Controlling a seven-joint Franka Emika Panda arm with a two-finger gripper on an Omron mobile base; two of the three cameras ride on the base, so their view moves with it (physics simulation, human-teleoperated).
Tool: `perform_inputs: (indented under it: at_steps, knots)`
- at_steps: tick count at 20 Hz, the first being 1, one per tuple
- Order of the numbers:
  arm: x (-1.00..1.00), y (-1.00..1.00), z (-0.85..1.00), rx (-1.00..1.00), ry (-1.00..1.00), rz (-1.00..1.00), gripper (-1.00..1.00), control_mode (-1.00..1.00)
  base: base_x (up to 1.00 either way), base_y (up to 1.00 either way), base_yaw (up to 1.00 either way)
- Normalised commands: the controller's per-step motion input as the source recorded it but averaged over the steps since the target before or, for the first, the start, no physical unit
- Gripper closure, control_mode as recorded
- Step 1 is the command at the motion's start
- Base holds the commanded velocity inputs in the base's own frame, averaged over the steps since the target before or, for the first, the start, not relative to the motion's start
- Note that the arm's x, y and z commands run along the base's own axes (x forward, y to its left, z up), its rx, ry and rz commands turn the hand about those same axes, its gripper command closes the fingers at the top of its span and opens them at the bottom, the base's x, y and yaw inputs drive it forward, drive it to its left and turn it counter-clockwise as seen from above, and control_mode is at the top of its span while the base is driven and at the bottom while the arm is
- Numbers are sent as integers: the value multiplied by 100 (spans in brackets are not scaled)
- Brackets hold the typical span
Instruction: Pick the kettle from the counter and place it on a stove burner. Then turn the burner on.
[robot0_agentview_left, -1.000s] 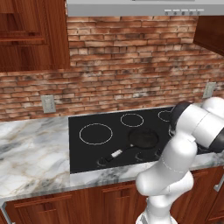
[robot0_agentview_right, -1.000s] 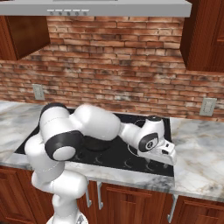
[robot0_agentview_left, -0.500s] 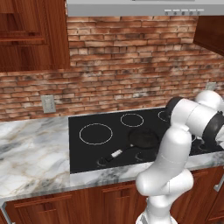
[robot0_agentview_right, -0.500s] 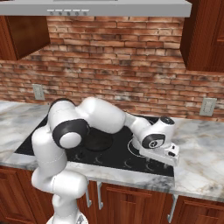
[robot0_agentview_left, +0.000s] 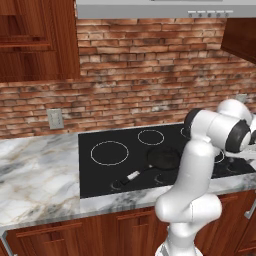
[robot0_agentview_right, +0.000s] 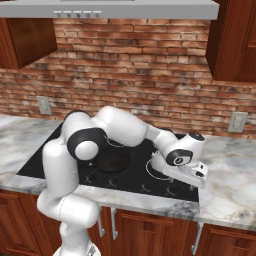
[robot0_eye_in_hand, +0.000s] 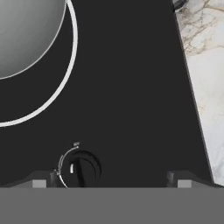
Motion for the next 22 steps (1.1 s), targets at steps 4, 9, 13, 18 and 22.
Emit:
perform_inputs:
  at_steps: [4,9,13,18,22]
  knots:
    - [24,7,-21,0,0,0,-100,-100,0,0,0]
    - [18,4,-24,0,3,0,-100,-100,0,0,0]
    - [14,14,-39,0,11,0,-100,-100,0,0,0]
    - [4,21,-38,0,11,1,-100,-100,0,0,0]
    - [-1,22,-11,0,2,1,-100,-100,0,0,0]
